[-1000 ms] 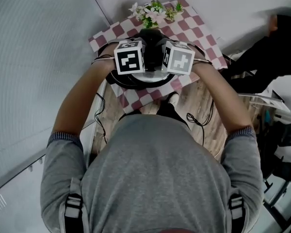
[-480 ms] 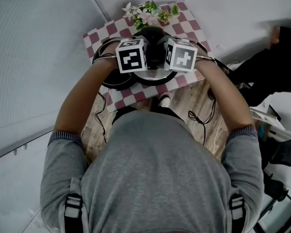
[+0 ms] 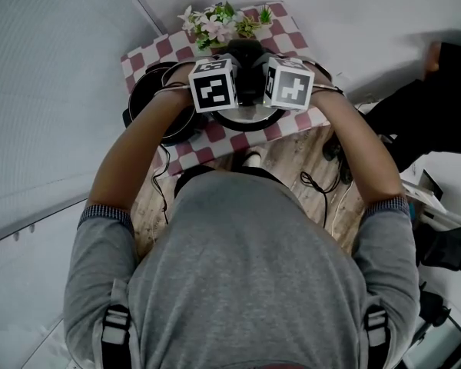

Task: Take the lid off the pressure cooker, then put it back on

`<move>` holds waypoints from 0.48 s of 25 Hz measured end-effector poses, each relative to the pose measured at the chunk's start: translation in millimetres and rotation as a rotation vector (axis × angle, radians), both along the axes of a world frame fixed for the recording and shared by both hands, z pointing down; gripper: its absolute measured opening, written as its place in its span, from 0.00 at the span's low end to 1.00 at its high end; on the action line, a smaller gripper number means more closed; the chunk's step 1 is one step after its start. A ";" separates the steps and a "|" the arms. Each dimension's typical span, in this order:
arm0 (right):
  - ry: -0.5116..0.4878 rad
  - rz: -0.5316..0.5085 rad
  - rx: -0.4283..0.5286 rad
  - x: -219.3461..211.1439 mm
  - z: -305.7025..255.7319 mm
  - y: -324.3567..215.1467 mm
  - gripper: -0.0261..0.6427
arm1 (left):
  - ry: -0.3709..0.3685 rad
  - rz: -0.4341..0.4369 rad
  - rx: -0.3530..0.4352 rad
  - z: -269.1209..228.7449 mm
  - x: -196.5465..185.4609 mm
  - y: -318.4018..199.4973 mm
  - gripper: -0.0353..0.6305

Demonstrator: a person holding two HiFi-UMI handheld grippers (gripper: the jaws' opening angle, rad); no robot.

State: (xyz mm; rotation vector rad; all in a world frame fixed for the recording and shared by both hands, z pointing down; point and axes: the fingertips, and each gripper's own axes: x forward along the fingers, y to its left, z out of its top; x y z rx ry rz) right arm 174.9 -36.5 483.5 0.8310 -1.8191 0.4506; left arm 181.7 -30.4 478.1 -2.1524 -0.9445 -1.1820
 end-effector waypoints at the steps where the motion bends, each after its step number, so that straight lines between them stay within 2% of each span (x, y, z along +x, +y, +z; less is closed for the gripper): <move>1: 0.002 -0.001 -0.003 4.8 1.8 2.7 0.47 | 0.000 -0.002 -0.001 1.7 4.8 2.5 0.51; 12: 0.013 0.003 -0.046 47.2 27.0 27.8 0.47 | -0.026 -0.008 0.007 28.5 47.0 25.7 0.51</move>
